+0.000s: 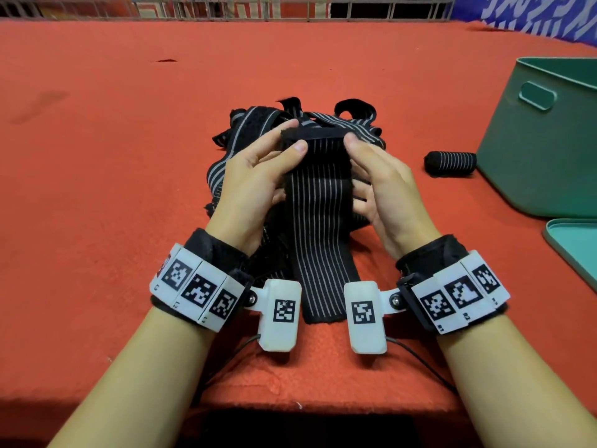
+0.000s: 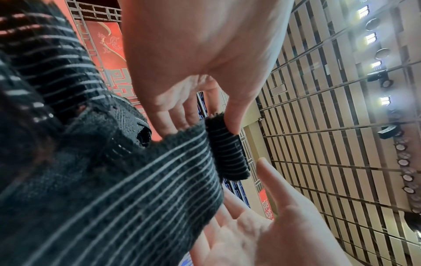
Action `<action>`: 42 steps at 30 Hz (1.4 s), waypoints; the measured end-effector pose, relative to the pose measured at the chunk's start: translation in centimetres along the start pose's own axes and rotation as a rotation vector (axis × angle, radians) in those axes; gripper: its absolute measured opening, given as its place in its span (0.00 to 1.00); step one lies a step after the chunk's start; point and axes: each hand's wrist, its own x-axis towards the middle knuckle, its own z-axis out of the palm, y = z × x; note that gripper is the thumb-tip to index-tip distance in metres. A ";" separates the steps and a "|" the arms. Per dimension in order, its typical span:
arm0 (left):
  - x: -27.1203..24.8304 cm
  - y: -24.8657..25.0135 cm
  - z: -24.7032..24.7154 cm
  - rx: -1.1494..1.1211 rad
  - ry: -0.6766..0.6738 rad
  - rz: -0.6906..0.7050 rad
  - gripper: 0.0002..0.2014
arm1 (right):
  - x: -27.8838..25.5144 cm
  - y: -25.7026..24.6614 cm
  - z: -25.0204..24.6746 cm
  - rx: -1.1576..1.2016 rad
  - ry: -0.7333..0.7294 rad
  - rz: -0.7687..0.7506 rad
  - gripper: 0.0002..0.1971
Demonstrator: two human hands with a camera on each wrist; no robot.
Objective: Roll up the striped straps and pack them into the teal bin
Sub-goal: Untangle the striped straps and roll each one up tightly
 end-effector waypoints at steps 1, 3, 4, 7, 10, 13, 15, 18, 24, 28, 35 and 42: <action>0.0 0.0 0.0 0.007 -0.009 0.011 0.19 | 0.0 0.1 0.1 -0.035 0.021 -0.009 0.17; 0.1 -0.1 0.0 0.040 -0.009 0.023 0.21 | 0.1 0.5 0.2 -0.108 0.078 -0.081 0.22; 0.2 -0.1 -0.1 0.057 -0.005 0.019 0.22 | 0.2 0.6 0.2 -0.118 0.087 -0.105 0.21; 0.2 -0.2 -0.2 0.074 0.004 -0.014 0.21 | 0.2 0.6 -0.1 -0.066 0.066 -0.116 0.12; 0.0 -0.3 -0.2 0.133 -0.028 -0.034 0.13 | 0.1 0.3 0.0 -0.033 0.055 -0.143 0.13; -0.2 -0.4 0.1 0.137 0.001 -0.028 0.11 | 0.0 0.2 0.2 -0.003 0.052 -0.138 0.13; -0.1 -0.4 0.2 0.117 0.030 -0.003 0.12 | 0.1 0.3 0.2 0.005 0.055 -0.145 0.13; 0.0 -0.5 0.1 0.123 0.074 0.044 0.16 | 0.2 0.6 0.3 0.028 0.078 -0.156 0.17; 0.4 -0.8 -0.1 0.095 0.107 0.032 0.21 | 0.4 0.9 0.7 0.012 0.093 -0.213 0.24; 0.4 -0.9 0.1 0.063 0.079 -0.014 0.22 | 0.2 0.5 1.3 0.004 0.091 -0.216 0.25; 0.8 -1.5 -0.1 0.066 0.061 -0.013 0.22 | 0.4 0.8 1.0 -0.042 0.123 -0.218 0.18; 0.8 -1.4 -0.2 0.058 -0.020 -0.030 0.23 | 0.6 1.4 0.6 -0.001 0.120 -0.229 0.24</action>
